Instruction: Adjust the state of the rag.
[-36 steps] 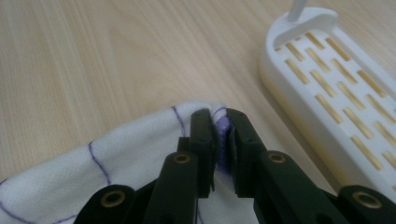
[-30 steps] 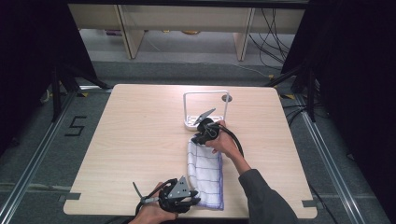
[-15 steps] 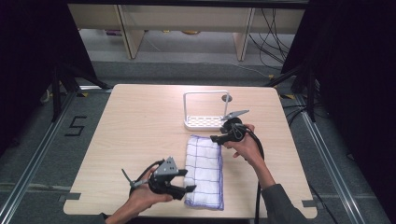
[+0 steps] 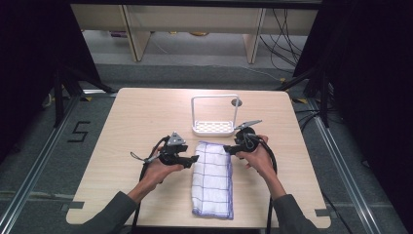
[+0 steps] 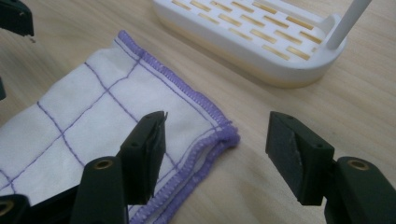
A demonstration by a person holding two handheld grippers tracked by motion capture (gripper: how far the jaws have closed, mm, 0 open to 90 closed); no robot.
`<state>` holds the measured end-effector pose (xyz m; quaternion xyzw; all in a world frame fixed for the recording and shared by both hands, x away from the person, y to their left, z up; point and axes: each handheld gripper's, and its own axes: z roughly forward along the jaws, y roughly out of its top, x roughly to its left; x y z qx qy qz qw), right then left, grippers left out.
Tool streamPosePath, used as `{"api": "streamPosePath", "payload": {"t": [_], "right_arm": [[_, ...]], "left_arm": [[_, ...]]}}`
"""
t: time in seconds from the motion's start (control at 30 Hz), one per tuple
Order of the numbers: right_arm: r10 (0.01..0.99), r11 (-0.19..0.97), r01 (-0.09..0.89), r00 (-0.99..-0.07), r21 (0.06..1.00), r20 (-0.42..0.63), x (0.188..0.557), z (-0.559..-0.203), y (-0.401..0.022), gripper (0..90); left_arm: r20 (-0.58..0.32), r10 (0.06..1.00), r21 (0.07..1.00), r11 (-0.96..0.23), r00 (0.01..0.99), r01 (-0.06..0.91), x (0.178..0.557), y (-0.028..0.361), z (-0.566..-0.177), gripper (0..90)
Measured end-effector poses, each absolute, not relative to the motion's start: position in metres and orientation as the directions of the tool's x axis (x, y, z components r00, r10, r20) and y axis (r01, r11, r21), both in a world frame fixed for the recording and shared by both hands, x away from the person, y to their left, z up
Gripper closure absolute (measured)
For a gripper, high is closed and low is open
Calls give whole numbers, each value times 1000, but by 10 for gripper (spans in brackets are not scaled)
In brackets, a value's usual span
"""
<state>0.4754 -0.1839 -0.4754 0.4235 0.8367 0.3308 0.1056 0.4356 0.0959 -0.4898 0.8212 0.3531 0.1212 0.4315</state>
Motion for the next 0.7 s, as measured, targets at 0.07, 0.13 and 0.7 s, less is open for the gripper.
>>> {"api": "streamPosePath", "payload": {"t": [0.07,0.13,0.7], "right_arm": [[784,415,645,-611,641,107,476,-476,-184,386],[787,413,648,-607,640,107,476,-477,-185,386],[790,431,652,-607,624,88,481,-486,-178,392]], "left_arm": [[-111,697,796,-365,708,484,443,94,-490,359],[-128,694,789,-362,708,497,451,91,-493,360],[-121,680,759,-406,723,509,482,70,-512,457]]}}
